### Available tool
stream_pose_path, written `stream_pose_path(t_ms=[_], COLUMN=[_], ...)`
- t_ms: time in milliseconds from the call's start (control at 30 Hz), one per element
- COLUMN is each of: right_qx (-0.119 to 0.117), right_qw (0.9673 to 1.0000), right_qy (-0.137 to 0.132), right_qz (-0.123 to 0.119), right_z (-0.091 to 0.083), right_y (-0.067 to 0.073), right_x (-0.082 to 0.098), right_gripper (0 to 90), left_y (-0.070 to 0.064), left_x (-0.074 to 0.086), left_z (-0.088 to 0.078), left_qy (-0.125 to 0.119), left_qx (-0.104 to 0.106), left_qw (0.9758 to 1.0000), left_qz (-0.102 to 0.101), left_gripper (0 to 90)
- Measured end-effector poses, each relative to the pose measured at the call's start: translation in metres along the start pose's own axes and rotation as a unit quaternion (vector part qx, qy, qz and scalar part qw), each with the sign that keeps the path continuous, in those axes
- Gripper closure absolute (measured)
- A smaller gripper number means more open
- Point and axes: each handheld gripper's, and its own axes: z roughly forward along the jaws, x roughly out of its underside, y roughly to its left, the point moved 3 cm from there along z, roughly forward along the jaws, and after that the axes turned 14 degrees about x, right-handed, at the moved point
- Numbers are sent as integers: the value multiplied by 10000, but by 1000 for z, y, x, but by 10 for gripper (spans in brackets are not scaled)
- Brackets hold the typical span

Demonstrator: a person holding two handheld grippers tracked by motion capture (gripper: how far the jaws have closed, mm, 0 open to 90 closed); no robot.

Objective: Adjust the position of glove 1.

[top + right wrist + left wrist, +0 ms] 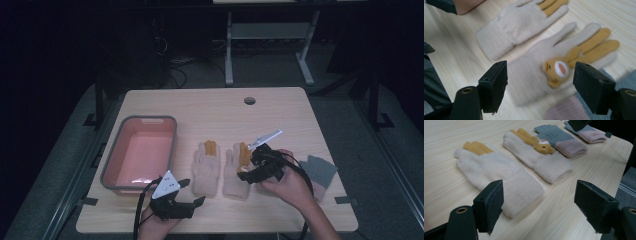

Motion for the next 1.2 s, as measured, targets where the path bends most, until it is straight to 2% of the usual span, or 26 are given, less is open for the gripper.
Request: stream_pose_path(t_ms=[67,333,567,867,1100,1200], right_qx=[-46,91,131,283,348,444], right_qw=[10000,9995,9989,9969,9952,9940], right_qy=[-22,234,426,681,855,937], right_qz=[5,-182,-140,-272,-317,-335], right_z=[3,21,36,50,61,66], right_y=[-1,-3,-10,-9,-9,-8], right_x=[-3,-6,-7,-7,-8,-7], right_gripper=[307,336,343,348,400,432], left_y=[0,1,1,2,2,2], left_x=[0,0,0,0,0,0], left_z=[0,0,-1,-1,-1,-1], left_qy=[9,-14,-30,-36,-28,-35], left_qx=[3,4,-4,-7,-12,-14], left_qw=[10000,10000,10000,10000,10000,10000], left_qz=[5,-8,-30,-53,-42,-59], left_gripper=[237,237,238,237,237,237])
